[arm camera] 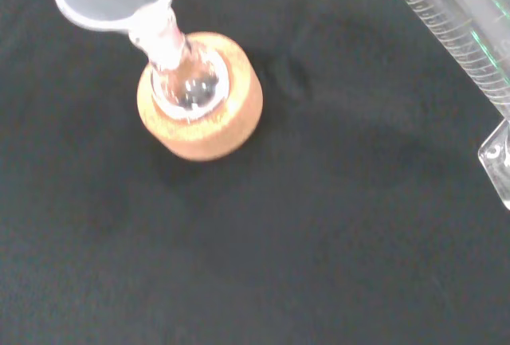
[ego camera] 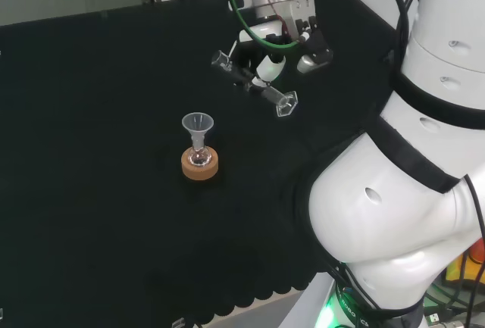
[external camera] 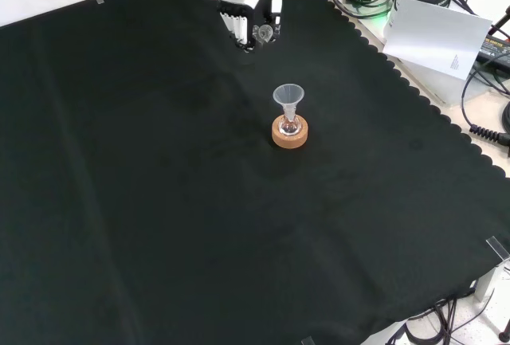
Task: Put the graduated cylinder back on the table.
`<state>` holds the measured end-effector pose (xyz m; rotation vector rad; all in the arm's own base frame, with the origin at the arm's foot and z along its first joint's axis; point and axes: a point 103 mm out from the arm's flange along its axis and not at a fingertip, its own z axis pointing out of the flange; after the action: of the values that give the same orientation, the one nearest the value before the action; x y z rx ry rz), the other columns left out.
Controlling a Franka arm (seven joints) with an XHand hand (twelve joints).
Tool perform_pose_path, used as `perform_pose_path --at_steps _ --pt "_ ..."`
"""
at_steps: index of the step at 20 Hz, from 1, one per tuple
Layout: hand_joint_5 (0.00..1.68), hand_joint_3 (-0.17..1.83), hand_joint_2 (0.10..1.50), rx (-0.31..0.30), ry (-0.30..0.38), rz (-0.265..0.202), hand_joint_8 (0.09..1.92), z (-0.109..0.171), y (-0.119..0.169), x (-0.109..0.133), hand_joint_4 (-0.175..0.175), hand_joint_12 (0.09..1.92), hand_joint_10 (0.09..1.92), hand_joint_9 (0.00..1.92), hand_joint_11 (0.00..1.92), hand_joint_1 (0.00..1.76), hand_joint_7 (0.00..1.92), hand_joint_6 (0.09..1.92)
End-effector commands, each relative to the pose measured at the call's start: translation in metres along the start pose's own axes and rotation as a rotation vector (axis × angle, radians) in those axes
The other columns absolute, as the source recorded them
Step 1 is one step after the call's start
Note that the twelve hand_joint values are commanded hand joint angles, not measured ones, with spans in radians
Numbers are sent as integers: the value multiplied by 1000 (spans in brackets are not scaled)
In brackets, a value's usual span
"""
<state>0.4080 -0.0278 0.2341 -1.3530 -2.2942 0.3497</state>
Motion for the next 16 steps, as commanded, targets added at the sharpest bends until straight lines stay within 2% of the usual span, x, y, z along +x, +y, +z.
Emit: perform_pose_path --at_steps 1,5,10,16 --pt "1044 0 1077 -116 72 -23 873 3 0 -10 -175 750 87 1505 1260 1275 1086 894" --pt "1044 0 1077 -204 107 -51 873 4 9 -12 -175 750 87 1503 1260 1275 1085 894" --pt "1044 0 1077 -276 159 -84 874 12 29 -13 -175 750 87 1503 1259 1275 1085 895" --pt "1043 0 1077 -295 214 -106 874 22 55 -18 -175 749 87 1502 1259 1275 1084 896"
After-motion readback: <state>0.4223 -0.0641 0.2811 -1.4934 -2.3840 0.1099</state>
